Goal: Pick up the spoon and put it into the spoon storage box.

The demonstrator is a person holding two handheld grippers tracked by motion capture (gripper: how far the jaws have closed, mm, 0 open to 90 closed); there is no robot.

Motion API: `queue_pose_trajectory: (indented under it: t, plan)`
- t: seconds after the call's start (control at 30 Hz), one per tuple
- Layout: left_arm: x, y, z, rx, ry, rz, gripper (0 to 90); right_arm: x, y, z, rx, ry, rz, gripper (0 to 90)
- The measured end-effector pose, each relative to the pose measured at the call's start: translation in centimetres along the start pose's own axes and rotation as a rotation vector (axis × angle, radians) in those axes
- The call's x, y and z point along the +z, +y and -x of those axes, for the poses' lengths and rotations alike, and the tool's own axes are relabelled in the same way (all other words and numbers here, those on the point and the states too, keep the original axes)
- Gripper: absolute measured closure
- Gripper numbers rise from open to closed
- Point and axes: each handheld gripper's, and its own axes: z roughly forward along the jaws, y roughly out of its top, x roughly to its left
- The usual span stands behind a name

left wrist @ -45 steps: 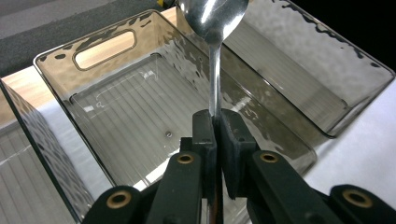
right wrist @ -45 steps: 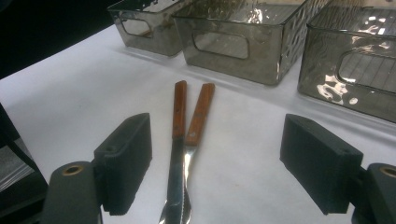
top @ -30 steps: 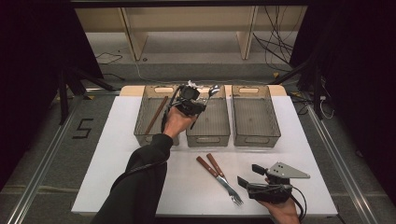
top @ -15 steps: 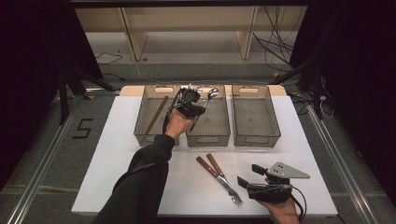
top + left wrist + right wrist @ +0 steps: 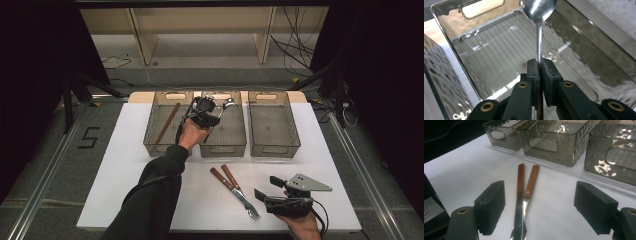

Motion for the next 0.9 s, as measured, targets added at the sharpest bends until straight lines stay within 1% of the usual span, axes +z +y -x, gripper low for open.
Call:
queue_pose_trajectory:
  t: [0.1, 0.13, 0.17, 0.2, 0.23, 0.27, 0.33, 0.4, 0.43, 0.5, 0.53, 0.57, 0.67, 0.7, 0.73, 0.9]
  plan:
    - [0.2, -0.1, -0.1, -0.006, 0.0, -0.021, 83.1, 0.0, 0.0, 0.0, 0.002, -0.001, 0.0, 25.7]
    - [0.2, -0.1, -0.1, -0.009, -0.001, -0.02, 82.6, 0.0, 0.0, 0.0, 0.002, 0.0, 0.0, 25.7]
    - [0.2, -0.1, -0.1, -0.02, -0.002, -0.012, 79.5, 0.0, 0.0, 0.0, 0.0, -0.001, 0.0, 25.7]
    - [0.1, -0.1, -0.1, -0.029, -0.003, -0.012, 73.7, 0.0, 0.0, 0.0, -0.001, -0.001, 0.001, 25.7]
    - [0.0, 0.0, -0.1, -0.035, -0.003, -0.011, 65.9, 0.0, 0.0, 0.0, 0.0, -0.001, 0.001, 25.7]
    - [-0.2, 0.1, -0.1, -0.027, -0.011, -0.012, 61.9, 0.0, 0.0, 0.0, 0.001, 0.0, 0.0, 25.7]
    - [-0.7, 0.3, -0.1, -0.029, -0.02, -0.006, 56.6, 0.0, 0.0, 0.0, 0.0, -0.001, 0.001, 25.7]
    - [-1.3, 0.5, 0.0, -0.041, -0.035, -0.007, 47.6, 0.0, 0.0, 0.0, 0.002, -0.001, -0.002, 25.7]
    - [-1.6, 0.5, 0.0, -0.038, -0.046, -0.007, 44.4, 0.0, 0.0, -0.1, 0.002, -0.001, -0.002, 25.7]
    - [-2.4, 0.6, 0.1, -0.034, -0.047, 0.001, 38.2, 0.0, 0.0, -0.1, 0.001, -0.001, -0.002, 25.7]
    - [-2.8, 0.6, 0.1, -0.036, -0.056, 0.01, 36.2, 0.0, 0.0, -0.1, 0.0, -0.001, -0.002, 25.7]
    - [-3.2, 0.5, 0.1, -0.028, -0.064, 0.012, 34.5, 0.0, 0.1, -0.1, 0.0, 0.0, -0.001, 25.7]
    - [-4.5, 0.2, 0.3, -0.014, -0.073, 0.029, 29.2, 0.0, 0.2, -0.2, 0.001, 0.005, -0.012, 25.5]
    - [-4.9, 0.0, 0.3, -0.016, -0.079, 0.042, 27.8, 0.0, 0.2, -0.2, -0.001, 0.003, -0.017, 25.5]
    - [-5.4, -0.2, 0.3, -0.013, -0.088, 0.049, 26.9, 0.1, 0.3, -0.2, 0.001, 0.002, -0.025, 25.5]
    - [-7.6, -1.7, 0.0, -0.012, -0.102, 0.083, 23.1, 0.2, 0.8, -0.6, -0.021, -0.001, -0.046, 25.5]
